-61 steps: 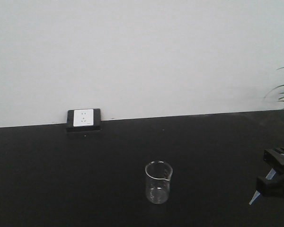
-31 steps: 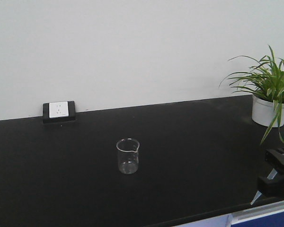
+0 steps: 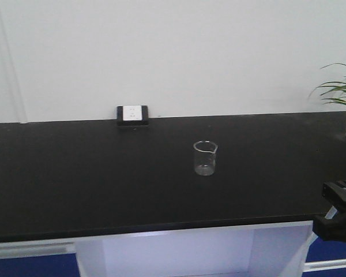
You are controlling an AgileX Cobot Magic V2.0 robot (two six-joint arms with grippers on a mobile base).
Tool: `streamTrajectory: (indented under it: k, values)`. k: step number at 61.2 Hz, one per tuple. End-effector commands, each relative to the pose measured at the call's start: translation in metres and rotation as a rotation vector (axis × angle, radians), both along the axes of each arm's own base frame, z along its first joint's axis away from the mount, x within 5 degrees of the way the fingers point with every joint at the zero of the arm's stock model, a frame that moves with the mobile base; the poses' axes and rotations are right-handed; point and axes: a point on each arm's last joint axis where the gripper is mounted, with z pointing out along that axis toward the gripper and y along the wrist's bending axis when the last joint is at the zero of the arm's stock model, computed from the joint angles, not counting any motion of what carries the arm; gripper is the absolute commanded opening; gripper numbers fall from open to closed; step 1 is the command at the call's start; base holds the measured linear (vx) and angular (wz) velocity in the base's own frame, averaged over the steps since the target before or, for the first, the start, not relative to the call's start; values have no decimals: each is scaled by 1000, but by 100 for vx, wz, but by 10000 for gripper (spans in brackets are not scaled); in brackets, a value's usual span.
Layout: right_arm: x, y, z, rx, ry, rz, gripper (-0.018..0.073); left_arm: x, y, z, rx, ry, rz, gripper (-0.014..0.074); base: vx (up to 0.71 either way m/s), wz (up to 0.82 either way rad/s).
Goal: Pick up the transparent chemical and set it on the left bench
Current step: 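Turn the base away from the bench holding the pipette, then drive the base to the bench with the white bins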
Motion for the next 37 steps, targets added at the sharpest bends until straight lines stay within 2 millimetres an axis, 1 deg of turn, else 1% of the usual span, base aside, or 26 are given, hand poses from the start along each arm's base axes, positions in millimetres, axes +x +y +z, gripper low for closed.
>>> streamTrajectory:
  k: [1, 37]
  values:
    - [-3, 3, 17, 12, -78, 38, -4, -1, 0, 3, -14, -81, -1, -3, -43, 53]
    - [-3, 3, 17, 11, -77, 36, -4, -1, 0, 3, -14, -81, -1, -3, -41, 52]
